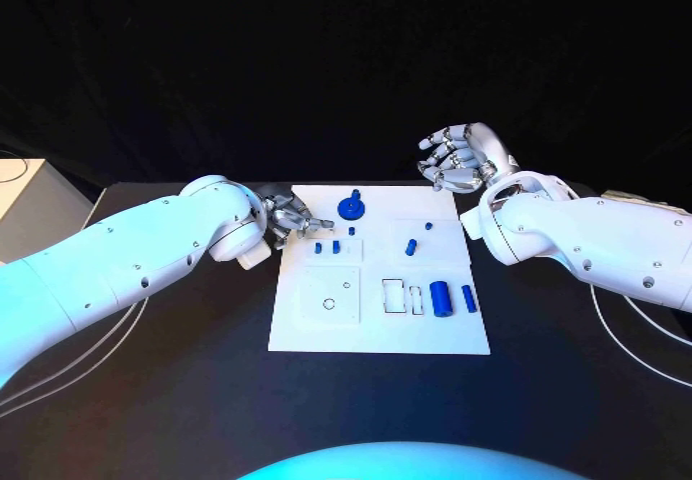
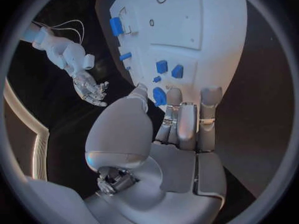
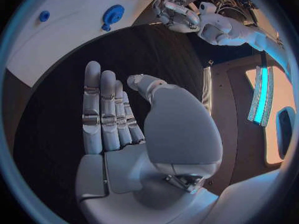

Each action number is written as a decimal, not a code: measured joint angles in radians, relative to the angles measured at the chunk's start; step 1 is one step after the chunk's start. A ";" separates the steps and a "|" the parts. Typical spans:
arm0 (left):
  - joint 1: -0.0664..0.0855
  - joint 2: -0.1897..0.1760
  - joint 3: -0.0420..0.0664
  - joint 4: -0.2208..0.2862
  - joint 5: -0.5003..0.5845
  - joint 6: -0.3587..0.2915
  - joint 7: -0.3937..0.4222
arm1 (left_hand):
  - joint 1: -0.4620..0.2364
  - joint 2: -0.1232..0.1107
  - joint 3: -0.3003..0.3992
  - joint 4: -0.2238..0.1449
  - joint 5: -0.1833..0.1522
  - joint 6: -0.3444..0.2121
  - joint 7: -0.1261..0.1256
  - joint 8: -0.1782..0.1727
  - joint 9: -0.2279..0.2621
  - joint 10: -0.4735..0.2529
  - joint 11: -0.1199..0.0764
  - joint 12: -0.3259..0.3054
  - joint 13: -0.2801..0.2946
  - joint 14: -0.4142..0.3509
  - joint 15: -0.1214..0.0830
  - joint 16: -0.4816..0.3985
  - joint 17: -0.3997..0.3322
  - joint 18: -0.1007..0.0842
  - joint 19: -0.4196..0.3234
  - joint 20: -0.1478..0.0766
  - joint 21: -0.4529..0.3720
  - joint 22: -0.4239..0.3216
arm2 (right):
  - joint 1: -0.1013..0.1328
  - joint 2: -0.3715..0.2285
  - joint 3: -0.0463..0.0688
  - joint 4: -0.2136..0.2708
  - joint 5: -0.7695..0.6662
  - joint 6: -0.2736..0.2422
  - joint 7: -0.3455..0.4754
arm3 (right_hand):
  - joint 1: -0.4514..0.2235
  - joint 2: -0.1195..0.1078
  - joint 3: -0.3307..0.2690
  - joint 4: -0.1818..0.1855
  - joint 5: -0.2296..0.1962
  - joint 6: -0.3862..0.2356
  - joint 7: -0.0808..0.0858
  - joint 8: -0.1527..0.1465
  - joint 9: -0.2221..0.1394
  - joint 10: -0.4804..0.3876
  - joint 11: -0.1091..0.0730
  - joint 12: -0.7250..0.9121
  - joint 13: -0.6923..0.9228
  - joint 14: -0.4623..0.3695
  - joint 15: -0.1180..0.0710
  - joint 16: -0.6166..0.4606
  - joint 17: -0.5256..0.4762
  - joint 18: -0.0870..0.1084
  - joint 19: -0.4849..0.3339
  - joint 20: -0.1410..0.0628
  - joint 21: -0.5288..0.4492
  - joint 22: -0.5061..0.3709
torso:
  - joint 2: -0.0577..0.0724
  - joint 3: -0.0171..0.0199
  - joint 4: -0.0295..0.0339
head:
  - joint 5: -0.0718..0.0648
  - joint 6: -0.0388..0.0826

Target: Assemble the parts on the task board

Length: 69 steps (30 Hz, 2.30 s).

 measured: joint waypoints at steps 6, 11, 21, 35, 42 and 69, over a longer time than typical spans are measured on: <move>0.000 0.004 -0.001 -0.009 0.002 -0.062 0.152 | 0.315 -0.075 0.373 -0.065 -0.001 -0.017 0.031 -0.054 -0.129 -0.125 0.032 -0.134 -0.137 -0.334 0.030 -0.266 -0.351 0.013 -0.151 0.021 -0.192 -0.158 | 0.000 0.000 0.000 0.000 0.001 0.000 0.001 | -0.003 0.003 0.000 0.000 0.000 0.000 0.000 0.000 -0.004 0.000 0.000 0.005 -0.004 0.004 -0.004 -0.008 0.008 0.000 0.000 0.000 0.000 -0.006 | 0.000 -0.0001 0.0005 | -0.003 0.006; 0.000 0.026 -0.017 -0.022 -0.073 -0.118 0.311 | 0.293 -0.149 0.536 -0.153 -0.001 0.007 0.027 -0.083 -0.224 -0.122 0.030 -0.230 -0.247 -0.370 0.029 -0.293 -0.423 0.013 -0.220 0.026 -0.130 -0.092 | 0.000 0.000 0.000 0.000 0.003 0.000 0.002 | -0.004 0.004 0.000 0.000 0.000 0.000 0.000 0.000 -0.004 0.000 0.000 0.007 -0.004 0.004 -0.004 -0.008 0.008 0.000 0.000 0.000 0.000 -0.006 | 0.000 -0.0008 0.0000 | -0.006 0.015; -0.008 0.098 -0.042 -0.087 -0.313 -0.199 0.483 | 0.198 -0.180 0.544 -0.203 -0.001 0.047 0.002 -0.124 -0.318 -0.130 0.037 -0.318 -0.350 -0.294 0.032 -0.172 -0.432 0.013 -0.166 0.033 -0.109 -0.086 | 0.000 0.003 0.000 -0.001 0.007 0.000 0.004 | -0.004 0.004 0.000 0.000 0.000 0.000 0.000 0.000 -0.004 0.000 0.000 0.007 -0.004 0.004 -0.004 -0.008 0.008 0.000 0.000 0.000 0.000 -0.006 | 0.001 -0.0012 -0.0017 | -0.011 0.035; -0.011 0.162 -0.060 -0.160 -0.533 -0.203 0.485 | 0.155 -0.199 0.546 -0.215 -0.001 0.077 -0.022 -0.155 -0.356 -0.148 0.030 -0.318 -0.381 -0.128 0.023 0.022 -0.245 0.012 -0.036 0.028 0.007 0.017 | 0.000 0.003 0.000 0.004 0.009 0.000 0.006 | -0.004 0.004 0.000 0.000 0.000 0.000 0.000 0.000 -0.005 0.000 0.000 0.007 -0.005 0.004 -0.004 -0.008 0.009 0.000 0.000 0.000 0.000 -0.007 | 0.004 0.0005 -0.0030 | -0.017 0.042; -0.011 0.180 -0.061 -0.177 -0.579 -0.177 0.467 | 0.144 -0.202 0.546 -0.215 -0.001 0.080 -0.025 -0.162 -0.360 -0.160 0.032 -0.327 -0.389 -0.128 0.023 0.023 -0.253 0.012 -0.036 0.028 0.007 0.021 | 0.001 0.003 0.000 0.008 0.009 0.000 0.007 | -0.004 0.004 0.000 0.000 0.000 0.000 0.000 0.000 -0.005 0.000 0.000 0.007 -0.005 0.004 -0.004 -0.008 0.010 0.000 0.000 0.000 0.000 -0.007 | 0.004 0.0000 -0.0034 | -0.019 0.038; -0.011 0.220 -0.064 -0.233 -0.618 -0.125 0.437 | 0.134 -0.202 0.571 -0.223 -0.001 0.114 -0.016 -0.186 -0.373 -0.129 0.037 -0.353 -0.420 -0.107 0.030 0.058 -0.244 0.013 0.004 0.038 0.059 0.071 | 0.012 0.002 0.000 0.017 0.009 -0.001 0.008 | -0.004 0.004 0.000 0.000 0.000 0.000 0.000 0.000 -0.005 0.000 0.000 0.007 -0.005 0.004 -0.004 -0.008 0.009 0.000 0.000 0.000 0.000 -0.007 | 0.009 -0.0002 -0.0075 | -0.027 0.033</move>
